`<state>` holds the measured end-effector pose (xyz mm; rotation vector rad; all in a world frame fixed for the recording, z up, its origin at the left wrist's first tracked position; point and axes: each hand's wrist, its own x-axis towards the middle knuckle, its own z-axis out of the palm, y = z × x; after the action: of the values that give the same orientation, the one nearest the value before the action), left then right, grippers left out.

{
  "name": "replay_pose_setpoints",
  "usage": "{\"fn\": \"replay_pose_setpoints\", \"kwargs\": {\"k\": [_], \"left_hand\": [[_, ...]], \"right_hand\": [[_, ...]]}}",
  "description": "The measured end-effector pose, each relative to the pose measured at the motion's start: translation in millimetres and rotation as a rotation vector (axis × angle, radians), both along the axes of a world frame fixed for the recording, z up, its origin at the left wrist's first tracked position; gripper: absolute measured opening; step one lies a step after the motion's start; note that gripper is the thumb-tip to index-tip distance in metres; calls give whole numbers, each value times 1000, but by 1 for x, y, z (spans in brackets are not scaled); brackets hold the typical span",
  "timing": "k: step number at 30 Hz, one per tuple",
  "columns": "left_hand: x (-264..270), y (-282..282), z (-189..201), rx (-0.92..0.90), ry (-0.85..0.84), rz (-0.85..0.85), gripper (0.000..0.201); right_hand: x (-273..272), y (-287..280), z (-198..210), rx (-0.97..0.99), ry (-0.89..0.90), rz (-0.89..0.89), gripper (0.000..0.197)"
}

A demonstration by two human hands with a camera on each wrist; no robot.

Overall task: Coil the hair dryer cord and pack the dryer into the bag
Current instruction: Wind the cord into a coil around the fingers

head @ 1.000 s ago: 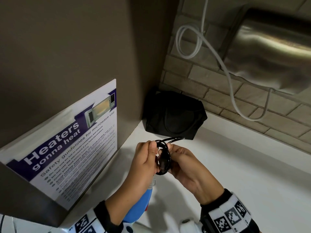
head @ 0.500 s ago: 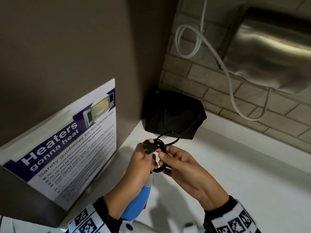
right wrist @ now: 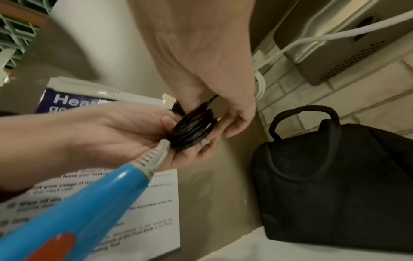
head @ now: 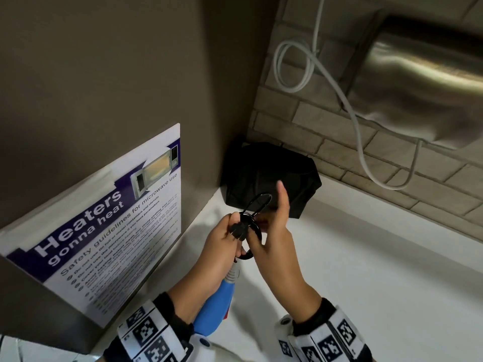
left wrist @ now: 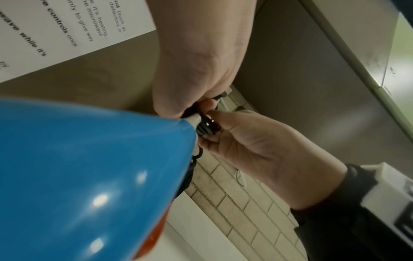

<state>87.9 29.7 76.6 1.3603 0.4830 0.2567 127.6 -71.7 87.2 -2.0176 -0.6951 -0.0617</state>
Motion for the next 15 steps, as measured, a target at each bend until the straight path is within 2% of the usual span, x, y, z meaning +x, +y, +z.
{"fn": "replay_pose_setpoints", "kwargs": {"k": [4,10,13,15], "left_hand": [[3,3,-5,-27,11,-19,33],[9,1,-13,-63,23,-27,35],[18,1,-21,-186,58,4,34],[22,2,-23,-304,67,30,30]], "right_hand": [[1,1,-11,-148,-211,50,53],[3,-2,-27,-82,-292,-32,50],[4,-3,-28,-99,-358,-136,32],[6,-4,-28,-85,-369,-146,18]]}}
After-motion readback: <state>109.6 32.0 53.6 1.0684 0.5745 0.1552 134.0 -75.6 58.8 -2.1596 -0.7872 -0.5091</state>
